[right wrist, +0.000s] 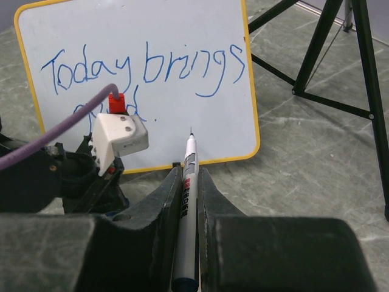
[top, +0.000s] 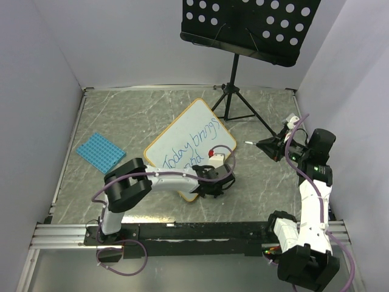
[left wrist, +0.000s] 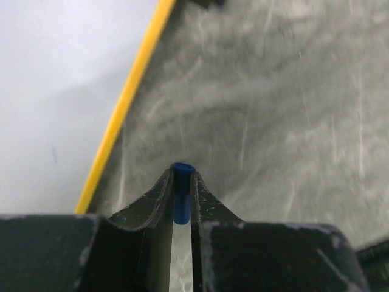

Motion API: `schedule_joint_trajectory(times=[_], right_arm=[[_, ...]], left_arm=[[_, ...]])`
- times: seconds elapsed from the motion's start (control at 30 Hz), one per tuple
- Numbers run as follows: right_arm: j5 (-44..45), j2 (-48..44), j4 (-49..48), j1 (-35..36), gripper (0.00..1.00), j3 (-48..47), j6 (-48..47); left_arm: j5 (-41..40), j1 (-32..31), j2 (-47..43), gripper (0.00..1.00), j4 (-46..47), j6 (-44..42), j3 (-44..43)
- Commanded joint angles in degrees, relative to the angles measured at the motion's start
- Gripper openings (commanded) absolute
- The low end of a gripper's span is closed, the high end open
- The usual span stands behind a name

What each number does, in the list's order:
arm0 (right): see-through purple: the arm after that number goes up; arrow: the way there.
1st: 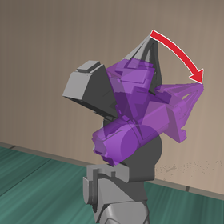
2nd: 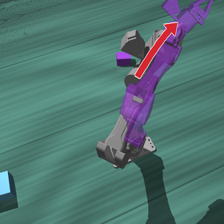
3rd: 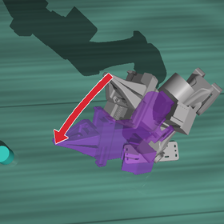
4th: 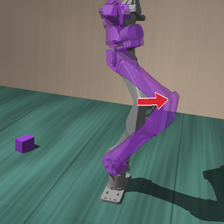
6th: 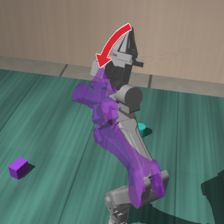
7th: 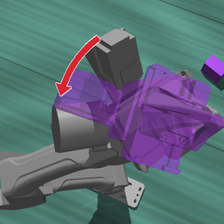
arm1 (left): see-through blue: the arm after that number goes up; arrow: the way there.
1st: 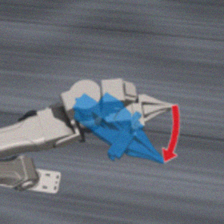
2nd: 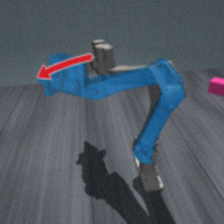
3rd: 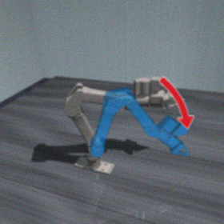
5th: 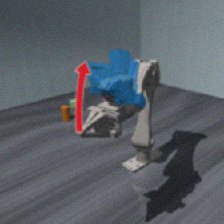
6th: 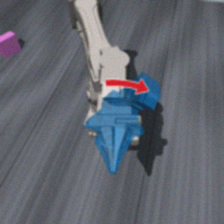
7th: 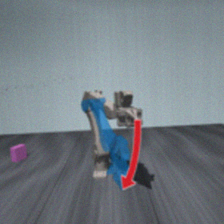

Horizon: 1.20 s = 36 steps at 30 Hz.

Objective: Write a sentence on the whiteboard
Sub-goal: Pick up the pen cap from the center of the board, then insert the whiteboard marker without the cap into the pen cap.

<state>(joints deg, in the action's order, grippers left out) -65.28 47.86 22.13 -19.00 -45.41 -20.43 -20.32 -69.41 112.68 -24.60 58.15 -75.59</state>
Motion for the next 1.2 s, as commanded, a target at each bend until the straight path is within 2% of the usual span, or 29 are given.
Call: schedule_joint_trajectory(times=[0.0, 0.27, 0.43, 0.63, 0.73, 0.9, 1.03, 1.07, 1.1, 1.17], right_arm=[[-2.2, -1.1, -0.1, -1.0, 0.00, -0.9, -0.1], [-2.7, -0.9, 0.1, -1.4, 0.00, -0.9, -0.2], [-4.2, -1.9, 0.0, -1.5, 0.00, -0.7, 0.1], [-8.0, -4.0, -1.4, -1.5, 0.00, -0.4, 2.8], [-8.7, -5.7, -0.9, -1.5, 0.00, -1.3, 3.1], [-10.0, -8.4, -1.6, -1.4, 0.00, -2.9, 6.2], [-12.6, -10.6, -10.6, -0.9, 0.00, 0.3, 18.8], [-12.7, -11.3, -14.2, -0.1, 0.00, 1.6, 27.2], [-11.9, -12.8, -21.4, 0.4, 0.00, 2.8, 30.8], [-10.6, -14.4, -26.9, 1.8, 0.00, 5.0, 38.9]], left_arm=[[7.0, 1.3, -7.1, 0.06, 12.0, 0.5, 5.1], [10.6, 4.5, -14.2, 0.05, 23.2, 4.2, 11.4], [12.2, 6.9, -19.3, 0.05, 33.9, 7.3, 17.7], [10.3, 9.9, -29.3, 0.05, 44.4, 12.9, 24.4], [9.2, 12.1, -34.9, 0.06, 47.2, 17.5, 27.7], [3.0, 14.2, -42.9, 0.07, 44.7, 21.8, 28.6], [-2.3, 15.2, -46.5, 0.07, 48.6, 23.8, 29.4], [-3.7, 15.4, -46.7, 0.07, 49.8, 23.9, 29.4], [-4.0, 15.4, -46.6, 0.07, 50.9, 23.8, 28.9], [-4.7, 15.4, -46.0, 0.07, 51.4, 23.8, 28.2]])
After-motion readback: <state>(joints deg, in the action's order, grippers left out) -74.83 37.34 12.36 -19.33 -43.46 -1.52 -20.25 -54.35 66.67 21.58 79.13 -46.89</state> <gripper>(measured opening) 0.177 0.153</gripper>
